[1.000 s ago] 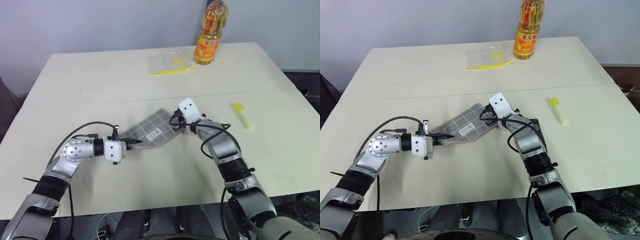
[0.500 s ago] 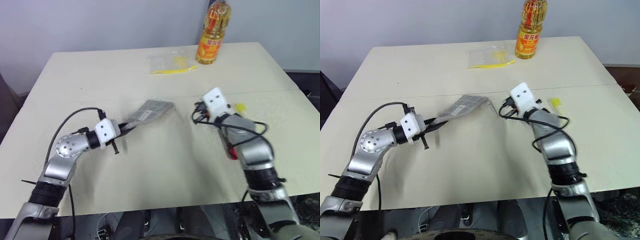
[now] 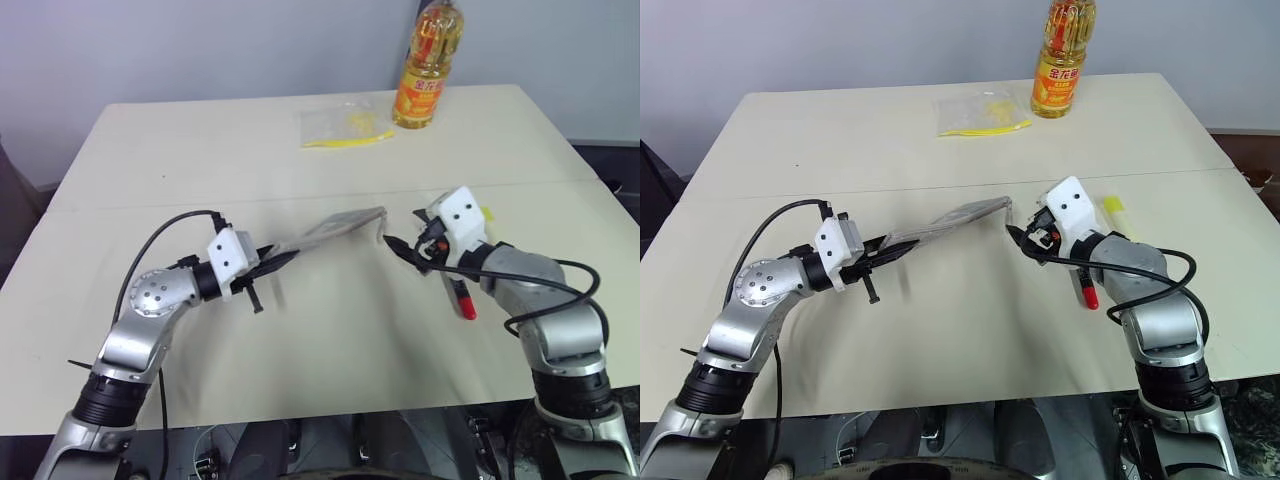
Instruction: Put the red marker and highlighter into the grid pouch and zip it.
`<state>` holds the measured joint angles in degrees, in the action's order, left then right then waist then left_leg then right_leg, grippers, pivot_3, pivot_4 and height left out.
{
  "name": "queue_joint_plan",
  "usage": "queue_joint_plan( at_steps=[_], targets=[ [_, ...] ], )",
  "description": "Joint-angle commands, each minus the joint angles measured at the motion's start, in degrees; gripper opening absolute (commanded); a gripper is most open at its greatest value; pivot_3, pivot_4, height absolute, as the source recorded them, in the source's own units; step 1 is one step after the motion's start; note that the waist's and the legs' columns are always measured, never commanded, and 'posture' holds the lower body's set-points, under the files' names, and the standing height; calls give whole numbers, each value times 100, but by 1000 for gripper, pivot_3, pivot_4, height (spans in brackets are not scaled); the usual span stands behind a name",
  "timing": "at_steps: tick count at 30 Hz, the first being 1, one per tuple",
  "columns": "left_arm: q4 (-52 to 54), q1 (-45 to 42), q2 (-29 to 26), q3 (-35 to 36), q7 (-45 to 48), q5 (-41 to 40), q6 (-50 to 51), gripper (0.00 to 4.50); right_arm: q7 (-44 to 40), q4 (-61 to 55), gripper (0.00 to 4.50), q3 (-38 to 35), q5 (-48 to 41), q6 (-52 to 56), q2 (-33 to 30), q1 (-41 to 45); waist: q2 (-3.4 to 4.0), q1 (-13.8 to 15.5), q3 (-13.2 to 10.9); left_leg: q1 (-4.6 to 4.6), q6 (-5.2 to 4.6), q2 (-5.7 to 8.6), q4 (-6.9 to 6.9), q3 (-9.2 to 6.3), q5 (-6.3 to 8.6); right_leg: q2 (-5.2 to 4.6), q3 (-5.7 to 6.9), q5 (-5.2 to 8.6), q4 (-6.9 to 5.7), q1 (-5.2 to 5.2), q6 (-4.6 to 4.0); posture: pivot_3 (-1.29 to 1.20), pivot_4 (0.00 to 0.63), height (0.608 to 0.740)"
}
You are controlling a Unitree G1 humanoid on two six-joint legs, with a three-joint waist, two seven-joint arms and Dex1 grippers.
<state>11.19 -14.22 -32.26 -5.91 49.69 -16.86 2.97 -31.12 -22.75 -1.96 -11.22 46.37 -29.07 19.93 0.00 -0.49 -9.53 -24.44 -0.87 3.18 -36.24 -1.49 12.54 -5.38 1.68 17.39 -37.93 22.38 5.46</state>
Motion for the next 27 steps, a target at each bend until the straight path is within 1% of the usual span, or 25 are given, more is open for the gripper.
queue_joint_plan(
  at_steps=[1,3,5,6,9,11,12,15,18,21,27],
  targets=[
    [295,-150,36,58,97,-168,27,0,238,164,3836,-52,0,-102,131,186,0,-1,0,0,0,0,1,0,0,0,0,0,1,0,0,0,150,740],
    [317,-177,56,64,121,-161,59,0,322,305,3836,-35,11,-125,178,233,0,-1,0,0,0,0,4,0,0,0,0,0,2,2,0,0,150,740],
    [307,-190,78,73,134,-138,54,0,371,362,3287,-70,-45,-104,214,258,0,-3,0,0,0,0,5,0,0,1,0,0,2,2,0,0,150,740],
    [296,-197,91,80,125,-116,36,0,362,367,2908,-68,-70,-83,198,261,0,-3,0,0,0,0,5,0,0,1,0,0,2,2,0,0,150,740],
    [254,-223,121,95,98,-67,9,0,363,353,1436,-50,-78,-76,143,254,0,-3,0,0,0,0,6,0,0,1,0,0,2,2,0,0,150,740],
    [214,-237,132,90,91,-29,-21,0,345,312,308,-27,-77,-74,105,243,0,-3,0,0,0,0,5,0,0,2,0,0,1,2,0,0,150,740],
    [201,-240,135,87,91,-12,-36,0,335,294,54,-12,-74,-74,85,240,0,-3,0,0,0,0,4,0,0,2,0,0,1,2,0,0,150,740],
    [44,-268,174,24,27,213,-252,0,242,124,54,121,-74,-90,-14,234,0,-3,0,0,0,0,3,0,0,2,0,0,2,1,0,0,150,740],
    [-210,-298,257,-96,-38,513,-519,0,10,-227,54,460,-30,-129,-241,216,0,0,0,0,0,0,5,0,0,2,0,0,2,2,0,0,150,740],
    [-523,-340,398,-289,-99,832,-871,0,-291,-703,54,973,46,-239,-533,189,-1,2,-1,0,0,0,5,0,0,2,1,0,2,2,0,0,150,740],
    [-957,-486,769,-510,-344,1177,-1206,0,-450,-1112,54,1457,179,-128,-735,358,-8,11,-5,-1,0,0,0,0,0,1,1,0,4,0,1,0,150,740]
  ],
)
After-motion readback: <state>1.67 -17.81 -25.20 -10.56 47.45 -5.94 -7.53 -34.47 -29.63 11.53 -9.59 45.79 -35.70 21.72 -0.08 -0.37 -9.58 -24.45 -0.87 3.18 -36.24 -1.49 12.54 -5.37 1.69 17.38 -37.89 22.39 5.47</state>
